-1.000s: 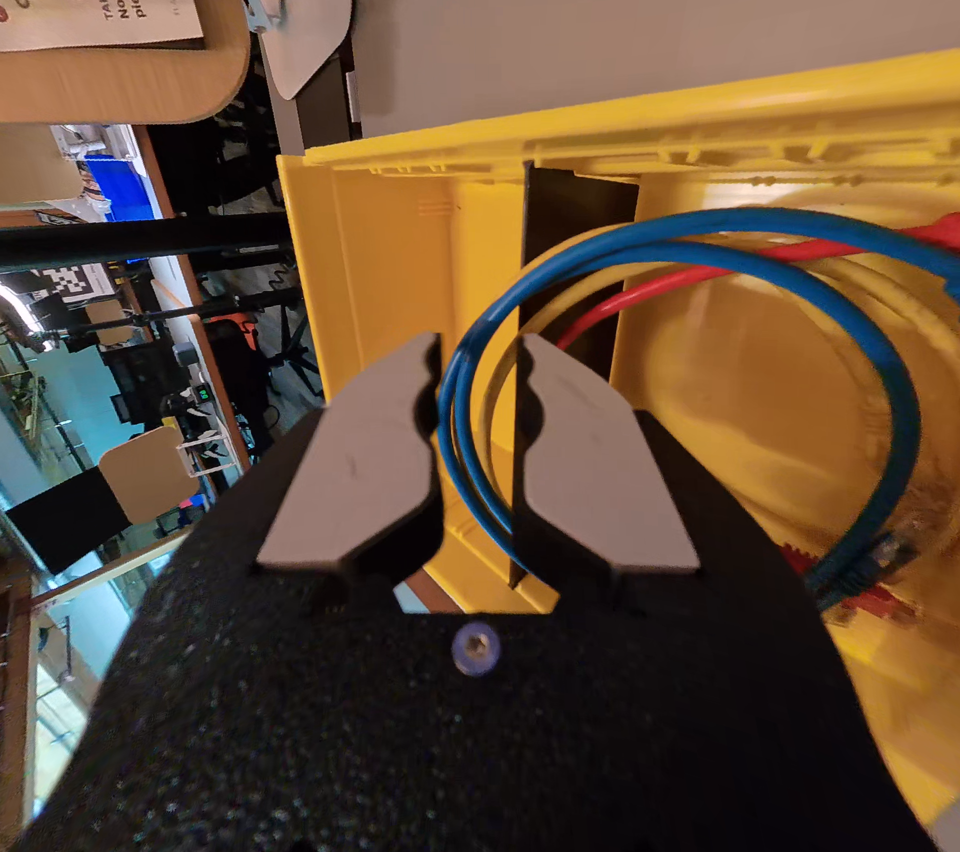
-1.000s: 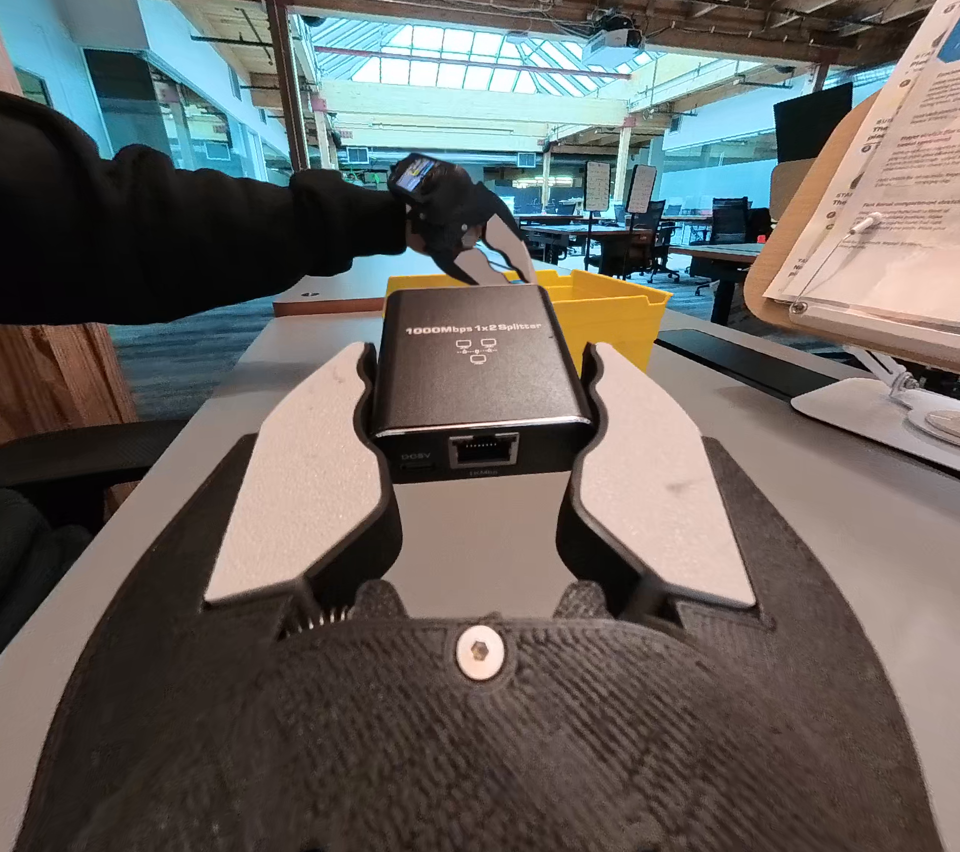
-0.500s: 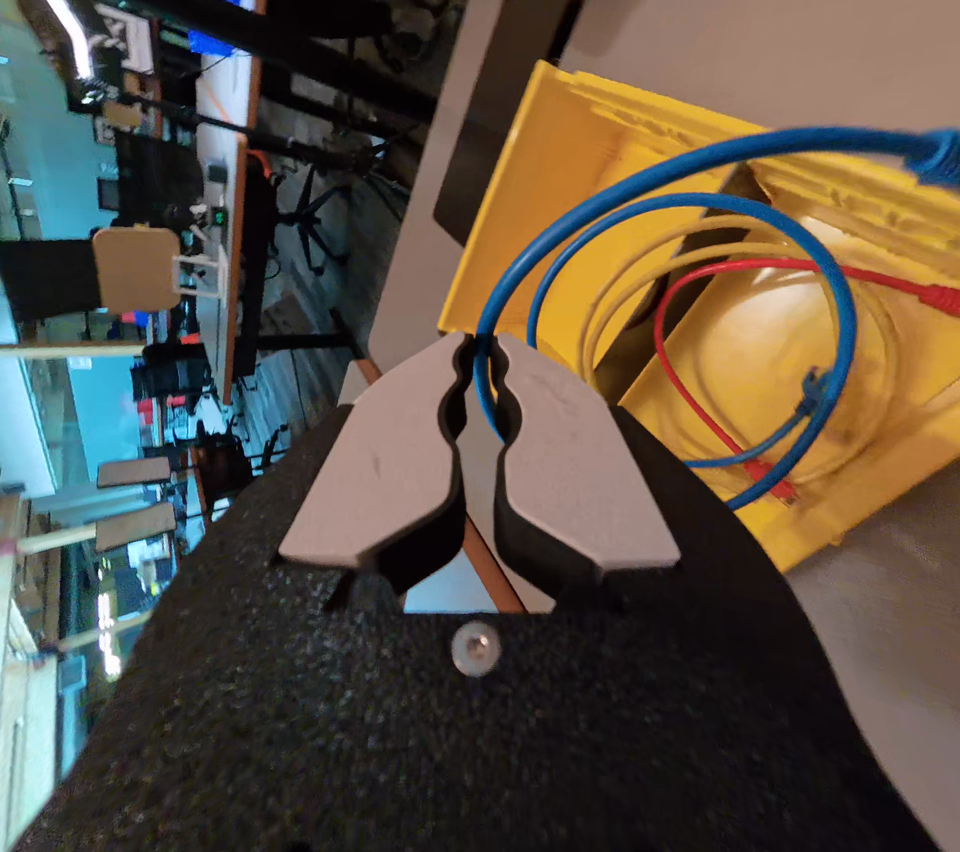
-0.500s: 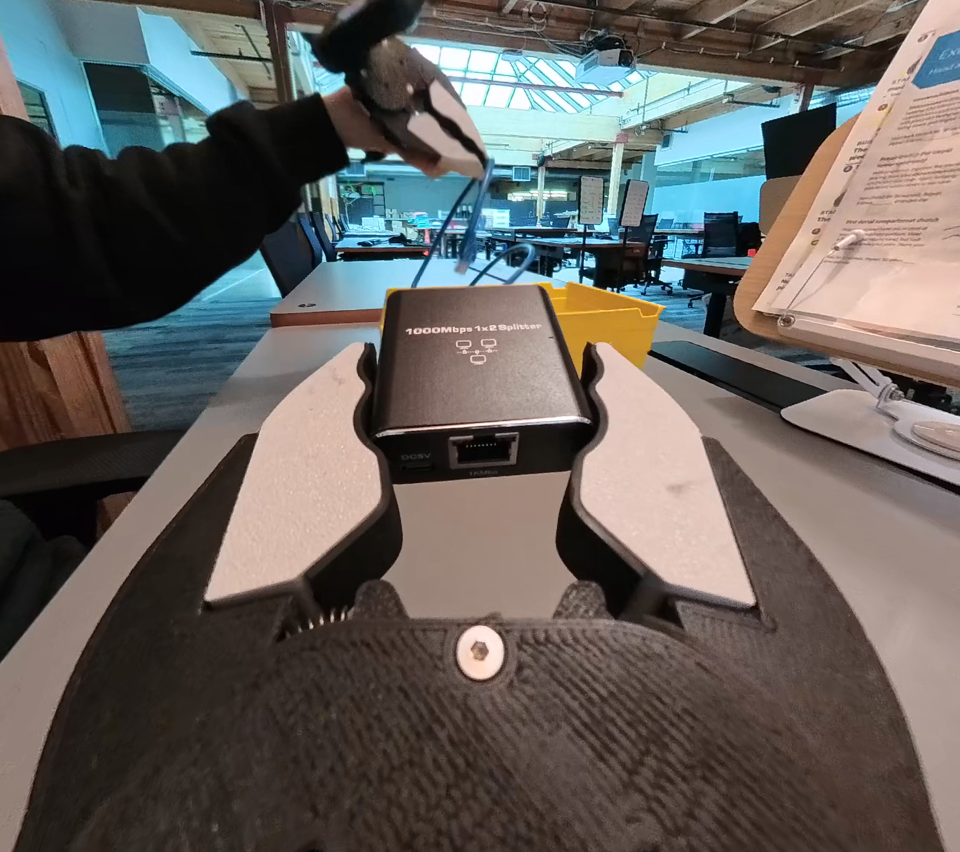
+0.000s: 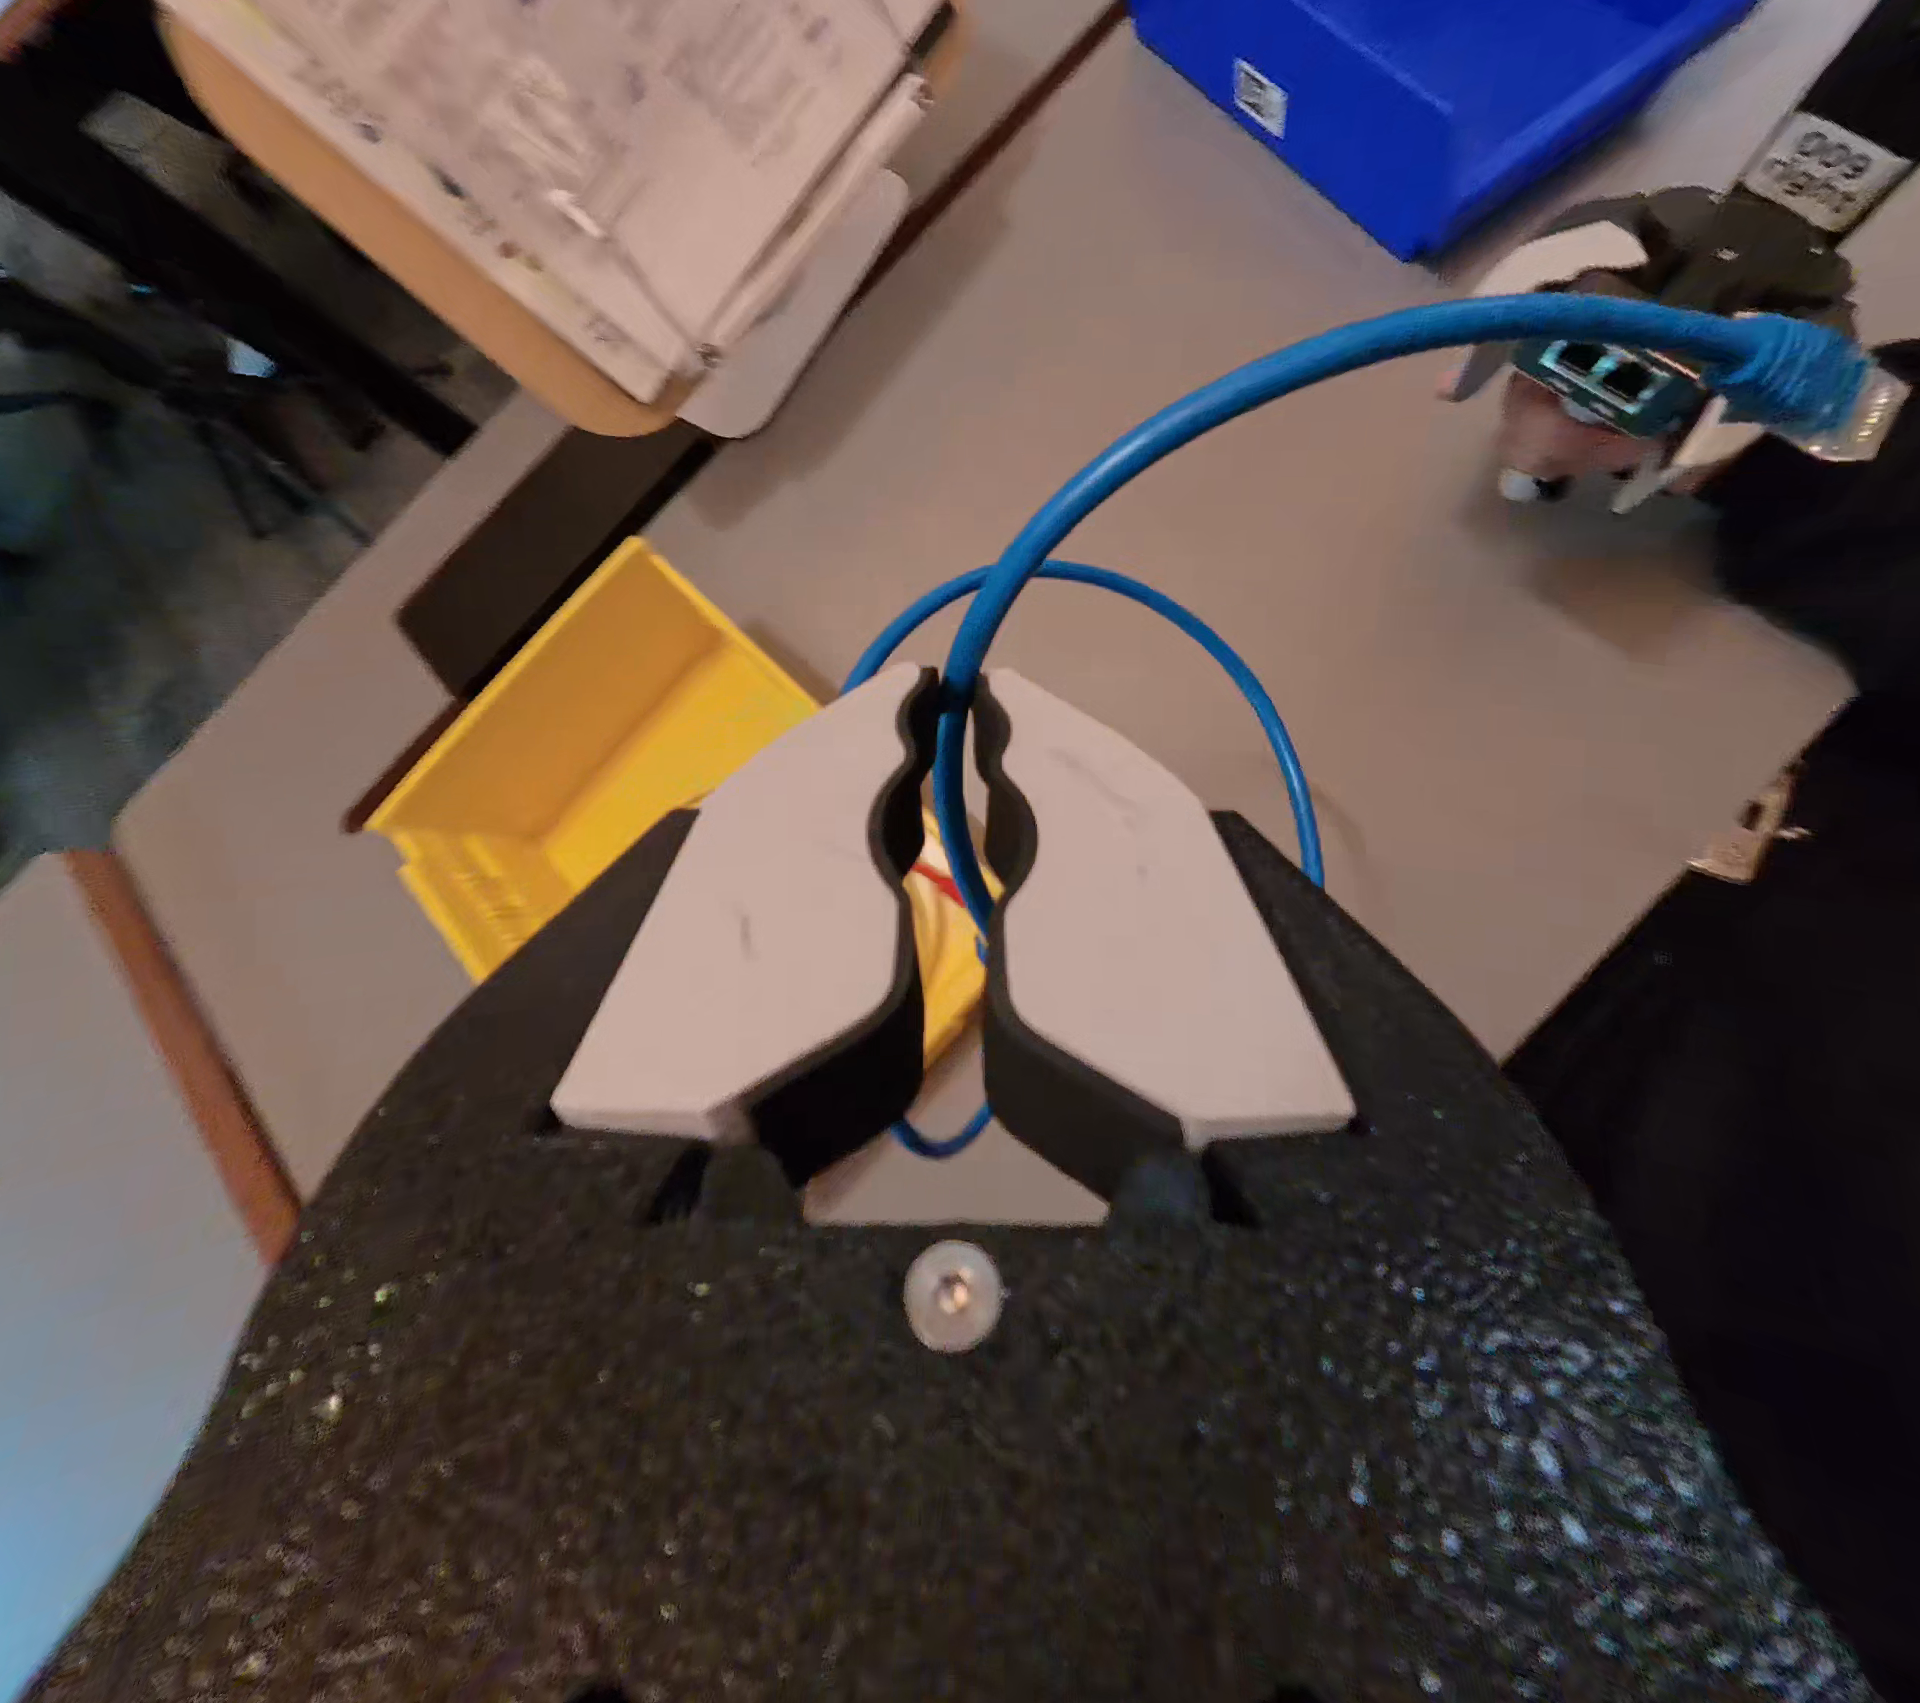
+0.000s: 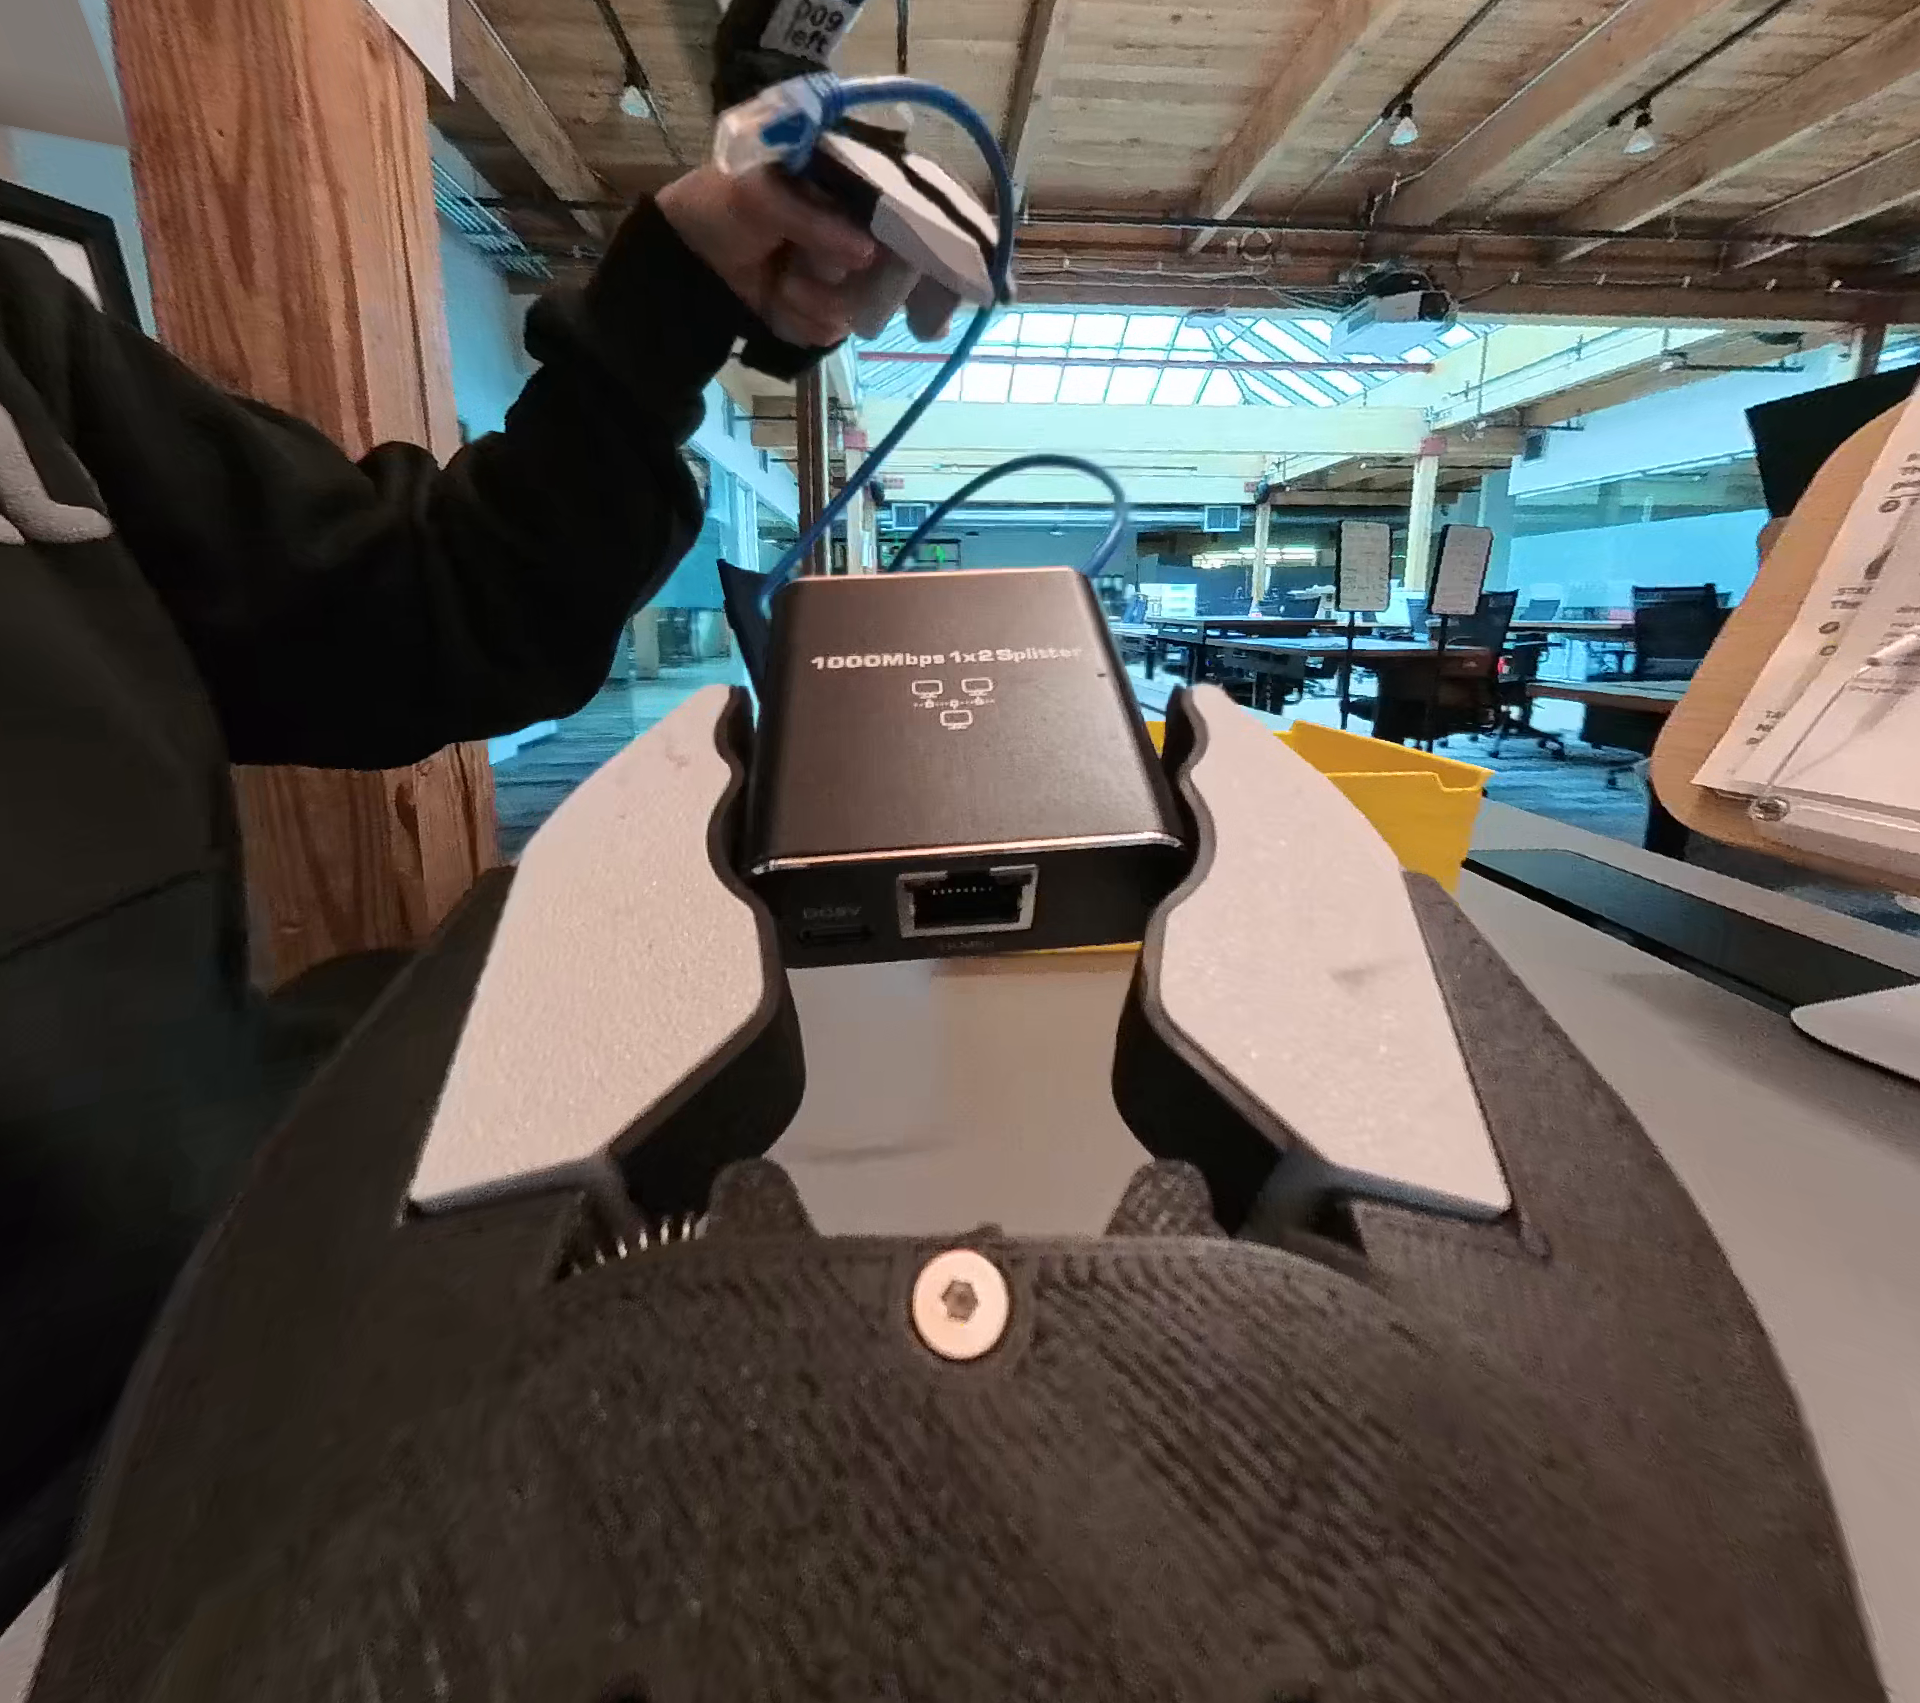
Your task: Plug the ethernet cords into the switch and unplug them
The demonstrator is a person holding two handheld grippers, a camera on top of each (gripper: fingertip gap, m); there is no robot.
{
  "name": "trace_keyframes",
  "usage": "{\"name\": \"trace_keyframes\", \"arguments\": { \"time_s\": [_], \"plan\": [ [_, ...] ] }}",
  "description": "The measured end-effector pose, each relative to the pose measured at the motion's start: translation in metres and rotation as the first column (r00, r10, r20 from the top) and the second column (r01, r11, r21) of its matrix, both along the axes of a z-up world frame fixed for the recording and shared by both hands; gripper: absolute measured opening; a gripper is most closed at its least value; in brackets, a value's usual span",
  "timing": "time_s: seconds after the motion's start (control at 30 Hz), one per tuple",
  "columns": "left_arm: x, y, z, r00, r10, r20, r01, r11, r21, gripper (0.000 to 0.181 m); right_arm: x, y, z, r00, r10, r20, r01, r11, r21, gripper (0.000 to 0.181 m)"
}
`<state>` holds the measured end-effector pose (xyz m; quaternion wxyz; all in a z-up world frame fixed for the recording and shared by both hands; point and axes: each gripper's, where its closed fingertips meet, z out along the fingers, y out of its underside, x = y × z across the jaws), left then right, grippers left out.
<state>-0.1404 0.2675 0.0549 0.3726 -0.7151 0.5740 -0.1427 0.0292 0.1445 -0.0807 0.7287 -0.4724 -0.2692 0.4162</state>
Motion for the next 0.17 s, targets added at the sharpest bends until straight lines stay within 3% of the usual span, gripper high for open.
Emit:
{"name": "trace_keyframes", "arguments": {
  "time_s": [0.03,0.17],
  "plan": [
    [0.008,-0.005,-0.007,1.0,-0.018,0.003,0.018,0.999,-0.036,0.005,0.003,-0.002,0.0,1.0,-0.008,-0.002,0.008,1.0,0.002,0.075],
    [0.044,-0.028,-0.049,0.991,-0.118,0.07,0.132,0.956,-0.263,0.005,0.013,-0.007,-0.002,0.999,-0.038,-0.006,0.038,0.999,0.001,0.075]
  ]
}}
